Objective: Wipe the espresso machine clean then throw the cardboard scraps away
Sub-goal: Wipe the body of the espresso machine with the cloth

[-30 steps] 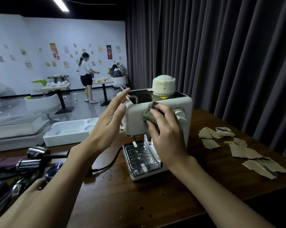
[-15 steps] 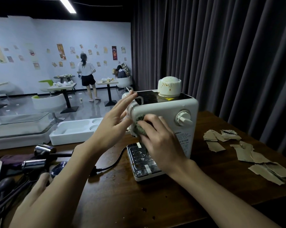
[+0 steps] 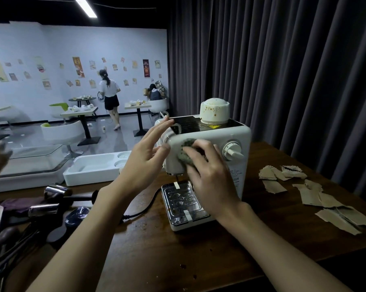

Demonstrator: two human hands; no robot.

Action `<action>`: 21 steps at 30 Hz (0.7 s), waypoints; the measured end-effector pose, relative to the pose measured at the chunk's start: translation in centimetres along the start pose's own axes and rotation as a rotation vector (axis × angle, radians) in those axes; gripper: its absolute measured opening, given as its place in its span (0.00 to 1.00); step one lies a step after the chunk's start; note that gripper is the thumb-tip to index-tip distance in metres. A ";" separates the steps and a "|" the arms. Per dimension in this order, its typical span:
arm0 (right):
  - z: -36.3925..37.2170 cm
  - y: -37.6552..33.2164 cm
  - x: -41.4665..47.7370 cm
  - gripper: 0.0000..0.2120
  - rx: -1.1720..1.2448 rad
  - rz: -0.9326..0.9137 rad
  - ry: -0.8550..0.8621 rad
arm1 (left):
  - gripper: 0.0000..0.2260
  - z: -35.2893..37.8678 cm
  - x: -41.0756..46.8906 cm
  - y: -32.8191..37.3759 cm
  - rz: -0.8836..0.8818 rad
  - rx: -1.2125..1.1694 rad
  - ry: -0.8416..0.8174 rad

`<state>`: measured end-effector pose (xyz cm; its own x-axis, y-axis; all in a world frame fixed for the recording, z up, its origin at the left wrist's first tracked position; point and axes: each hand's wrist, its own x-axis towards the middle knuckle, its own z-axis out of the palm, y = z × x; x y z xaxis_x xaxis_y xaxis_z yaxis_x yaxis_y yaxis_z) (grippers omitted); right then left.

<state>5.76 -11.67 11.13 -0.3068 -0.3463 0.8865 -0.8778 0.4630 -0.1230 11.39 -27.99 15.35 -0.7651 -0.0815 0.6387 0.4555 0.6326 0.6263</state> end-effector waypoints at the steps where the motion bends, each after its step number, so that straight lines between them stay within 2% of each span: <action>1: 0.2 0.0 -0.5 0.19 -0.013 0.000 -0.007 | 0.21 0.2 0.0 -0.2 -0.007 -0.001 0.006; 5: 0.1 1.8 -2.4 0.18 -0.074 -0.177 -0.167 | 0.25 1.1 -0.1 -0.6 -0.033 0.043 0.070; 10: -0.4 3.6 -2.8 0.20 -0.059 0.050 0.014 | 0.27 1.8 -0.2 -0.4 -0.058 0.032 0.089; 16: -0.5 4.9 -4.0 0.20 -0.098 -0.061 -0.020 | 0.27 1.7 -0.2 -0.3 -0.070 0.069 0.101; 21: 0.2 6.9 -7.5 0.20 -0.091 0.136 0.051 | 0.27 1.9 -0.2 0.1 -0.092 0.067 0.115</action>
<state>1.97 -6.04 3.60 -0.3996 -0.2341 0.8863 -0.7914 0.5760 -0.2047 10.71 -26.45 14.39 -0.7430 -0.2268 0.6297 0.3517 0.6682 0.6556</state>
